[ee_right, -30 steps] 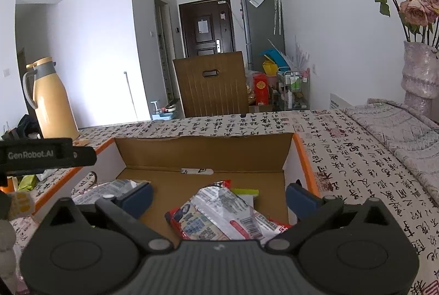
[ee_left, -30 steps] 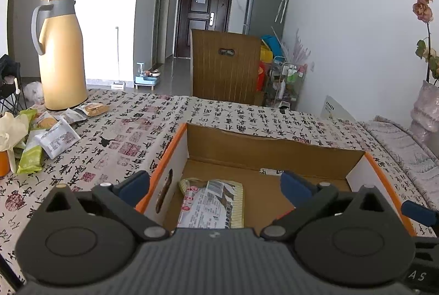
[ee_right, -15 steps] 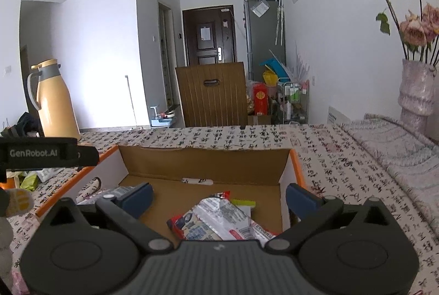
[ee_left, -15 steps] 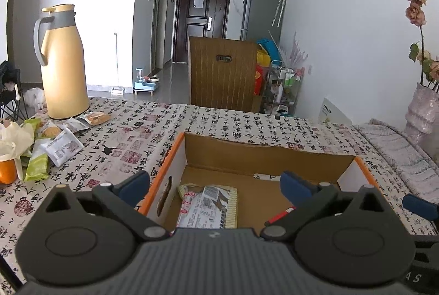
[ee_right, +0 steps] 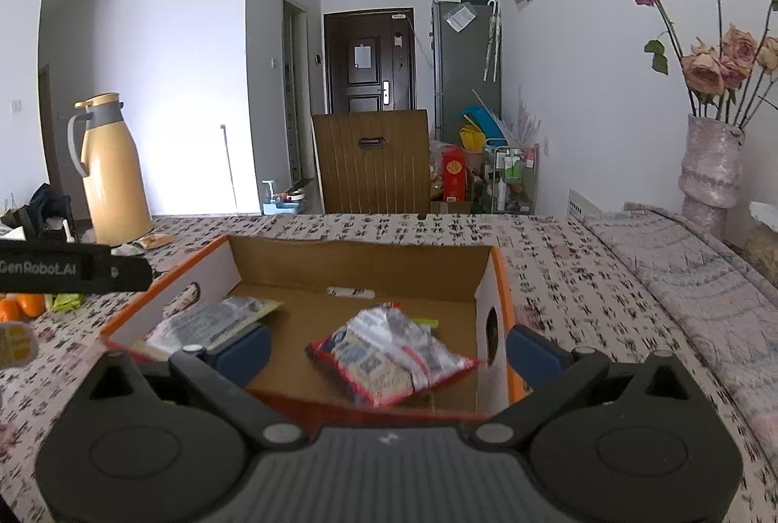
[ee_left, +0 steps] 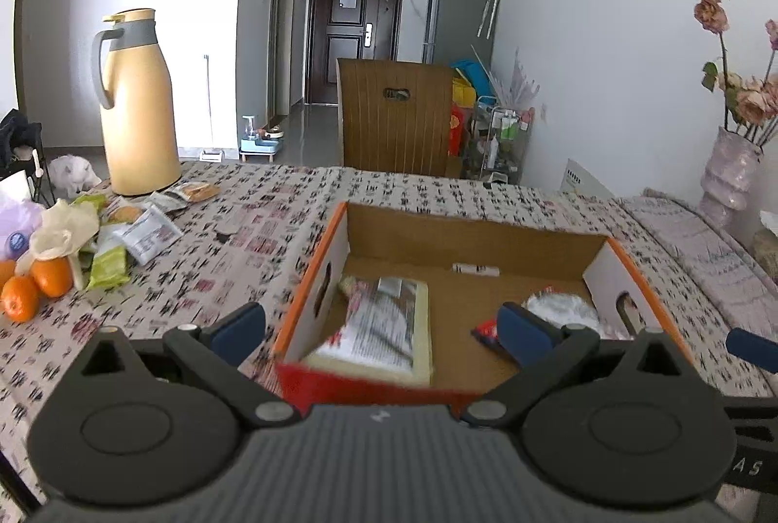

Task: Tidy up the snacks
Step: 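Move both tools back over the remaining snack pile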

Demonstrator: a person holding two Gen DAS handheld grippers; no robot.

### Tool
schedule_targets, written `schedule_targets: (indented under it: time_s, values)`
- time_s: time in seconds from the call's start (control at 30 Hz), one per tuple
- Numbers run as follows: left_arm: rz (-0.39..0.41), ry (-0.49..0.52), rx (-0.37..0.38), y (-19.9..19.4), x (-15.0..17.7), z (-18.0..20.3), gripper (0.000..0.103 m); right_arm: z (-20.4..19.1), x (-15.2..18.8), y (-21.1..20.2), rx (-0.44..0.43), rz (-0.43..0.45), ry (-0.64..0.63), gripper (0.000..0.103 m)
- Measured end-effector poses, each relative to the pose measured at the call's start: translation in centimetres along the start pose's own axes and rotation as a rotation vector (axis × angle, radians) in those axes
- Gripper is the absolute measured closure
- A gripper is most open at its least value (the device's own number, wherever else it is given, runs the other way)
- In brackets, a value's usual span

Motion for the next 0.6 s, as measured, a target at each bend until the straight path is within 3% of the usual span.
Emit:
schedule_targets:
  time_s: [0.6]
  values:
    - [-0.097, 0.007, 0.018, -3.7, 7.6, -1.5, 0.0, -0.6, 6.0, -6.1, -0.003, -0.072, 0.002, 0.0]
Point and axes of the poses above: each gripper's, at about its wrist camera, not at the fingertips, and y roughly the way its jaws point, z to its right, x to its underside, the point moved 8 cm from there along y, roughly the way its jaws point, and after that the axes turned 4 degrees about -y, right-handed, at the moved point
